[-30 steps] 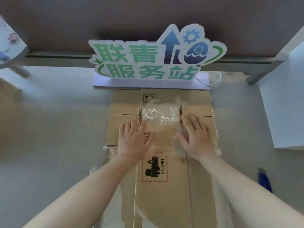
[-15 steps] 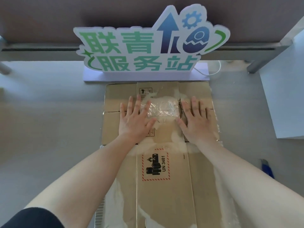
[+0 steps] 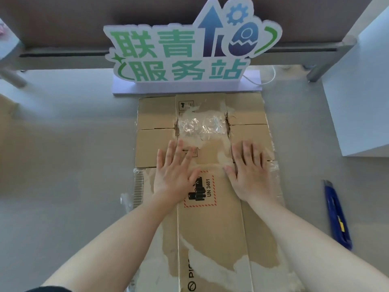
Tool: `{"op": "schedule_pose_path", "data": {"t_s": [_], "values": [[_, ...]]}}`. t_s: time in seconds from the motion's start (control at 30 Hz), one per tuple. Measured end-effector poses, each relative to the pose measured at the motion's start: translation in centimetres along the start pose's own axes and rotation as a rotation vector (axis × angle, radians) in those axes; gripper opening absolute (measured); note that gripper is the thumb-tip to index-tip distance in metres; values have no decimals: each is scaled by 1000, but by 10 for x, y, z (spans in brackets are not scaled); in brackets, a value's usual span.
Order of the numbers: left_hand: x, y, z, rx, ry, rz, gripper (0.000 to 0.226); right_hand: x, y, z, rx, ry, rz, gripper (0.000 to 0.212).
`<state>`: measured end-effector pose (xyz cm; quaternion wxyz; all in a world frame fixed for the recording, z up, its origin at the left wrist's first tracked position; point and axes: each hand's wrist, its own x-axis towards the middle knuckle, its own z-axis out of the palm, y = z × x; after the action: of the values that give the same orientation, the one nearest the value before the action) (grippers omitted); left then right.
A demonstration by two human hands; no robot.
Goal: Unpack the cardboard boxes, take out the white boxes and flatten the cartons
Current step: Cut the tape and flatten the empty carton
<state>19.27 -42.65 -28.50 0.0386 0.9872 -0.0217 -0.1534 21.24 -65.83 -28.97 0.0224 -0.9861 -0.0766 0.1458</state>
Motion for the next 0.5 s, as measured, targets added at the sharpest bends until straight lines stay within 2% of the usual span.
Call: {"op": "schedule_pose_path", "data": {"t_s": [0.17,0.3,0.5], "values": [[-28,2,-6,-60,30,17,68,-31,-4,-6,66,2,-75,71],[-82,15,22,-91,32,65,69,-90,-18,19,69,9,-109,73],[-88,17,36,-61,41,43,65,-98,-20,35,41,23,-84,73]]}}
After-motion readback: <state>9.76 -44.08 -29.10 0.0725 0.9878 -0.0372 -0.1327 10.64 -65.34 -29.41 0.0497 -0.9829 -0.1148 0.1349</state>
